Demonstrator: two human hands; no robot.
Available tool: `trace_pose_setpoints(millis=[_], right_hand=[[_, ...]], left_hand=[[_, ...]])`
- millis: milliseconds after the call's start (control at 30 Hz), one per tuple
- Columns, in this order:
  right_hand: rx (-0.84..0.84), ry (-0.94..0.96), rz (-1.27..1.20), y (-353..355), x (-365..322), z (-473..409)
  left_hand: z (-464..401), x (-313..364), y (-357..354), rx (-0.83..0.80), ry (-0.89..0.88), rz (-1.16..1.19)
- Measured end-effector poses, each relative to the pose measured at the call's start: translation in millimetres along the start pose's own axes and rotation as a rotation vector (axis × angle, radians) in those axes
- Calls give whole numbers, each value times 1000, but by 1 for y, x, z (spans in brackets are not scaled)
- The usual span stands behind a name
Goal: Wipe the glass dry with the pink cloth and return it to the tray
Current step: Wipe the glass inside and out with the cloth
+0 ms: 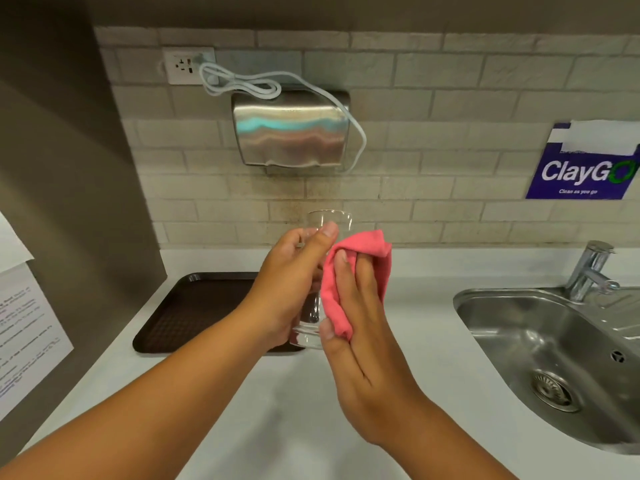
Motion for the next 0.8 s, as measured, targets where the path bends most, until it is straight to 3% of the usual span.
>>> trace_pose_setpoints(millis=[167, 300, 400, 600, 800], right_hand=[[24, -65, -43, 20, 8, -29], [14, -156, -418, 25, 19, -43], [-63, -253, -556, 0, 21, -20], [-51, -39, -201, -12, 5, 7], [-32, 26, -101, -7, 2, 1]], left_hand=[[9, -6, -8, -4, 18, 10], [10, -3, -4, 39, 12, 89], [3, -2, 4, 58, 61, 174], [4, -15, 22, 133, 171, 46], [8, -3, 4, -8, 133, -4]])
Point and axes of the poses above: each hand's wrist, its own z-axis away from the middle knuckle, its own y-axis out of the back of the hand, x = y × z, the point moved 10 cm from there along -z, towards the middle knuckle, and after that the axes turned 9 degrees about z, right-handed, at the moved point
